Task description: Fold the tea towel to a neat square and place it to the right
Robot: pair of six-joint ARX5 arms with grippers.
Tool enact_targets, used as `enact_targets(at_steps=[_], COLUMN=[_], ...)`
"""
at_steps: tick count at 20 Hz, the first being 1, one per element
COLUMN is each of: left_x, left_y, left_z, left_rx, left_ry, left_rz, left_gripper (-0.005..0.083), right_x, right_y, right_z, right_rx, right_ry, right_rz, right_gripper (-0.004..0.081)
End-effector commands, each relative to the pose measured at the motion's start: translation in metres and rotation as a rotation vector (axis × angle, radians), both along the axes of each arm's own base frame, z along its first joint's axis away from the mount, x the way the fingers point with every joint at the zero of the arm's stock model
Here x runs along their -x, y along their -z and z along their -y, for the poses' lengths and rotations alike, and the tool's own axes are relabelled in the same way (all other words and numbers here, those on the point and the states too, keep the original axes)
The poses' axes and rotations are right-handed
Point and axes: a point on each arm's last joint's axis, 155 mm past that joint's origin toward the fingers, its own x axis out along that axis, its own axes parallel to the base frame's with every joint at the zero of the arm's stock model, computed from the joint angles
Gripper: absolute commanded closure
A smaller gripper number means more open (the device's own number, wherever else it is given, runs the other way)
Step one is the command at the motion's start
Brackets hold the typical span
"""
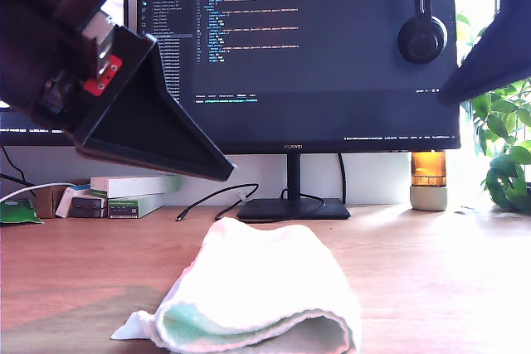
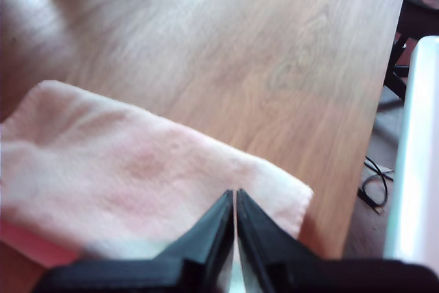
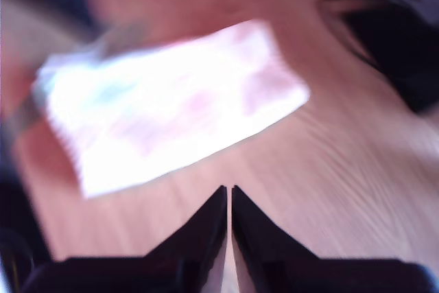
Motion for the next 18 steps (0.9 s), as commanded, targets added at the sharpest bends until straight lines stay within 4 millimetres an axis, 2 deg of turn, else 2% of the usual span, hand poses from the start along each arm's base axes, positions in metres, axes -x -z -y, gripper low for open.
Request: enact_targets(at_steps=[1, 4, 8, 11, 14, 18], left_x=[0.002, 0.003, 0.008, 0.009, 0.008, 0.008], left_y=[0.017, 0.03, 0.041, 0.045, 0.046, 0.044], left_z=[-0.001, 0.003, 0.006, 0.006, 0.006, 0.007], left_rx=[-0.03, -0.046, -0.063, -0.073, -0.074, -0.068], left_ry=[0.007, 0.023, 0.056, 0.066, 0.067, 0.069], left_rz=[-0.018, -0.046, -0.072, -0.07, -0.07, -0.067], left_gripper=[0.0793, 0.0793, 0.0793, 0.0793, 0.0793, 0.0793], right_x=[0.006, 0.012, 0.018, 0.024, 0.025, 0.027], right_y=[0.013, 0.027, 0.039, 0.045, 0.055, 0.054], right_z=[-0.005, -0.01, -0.021, -0.031, -0.032, -0.042], right_rx=[0.064, 0.182, 0.151, 0.177, 0.13, 0.107], right_ry=[-0.071, -0.191, -0.198, -0.297, -0.206, -0.255], right_rz=[0.0, 0.031, -0.053, -0.048, -0.156, -0.151], right_gripper=[0.0783, 0.0781, 0.0782, 0.0782, 0.0782, 0.0782])
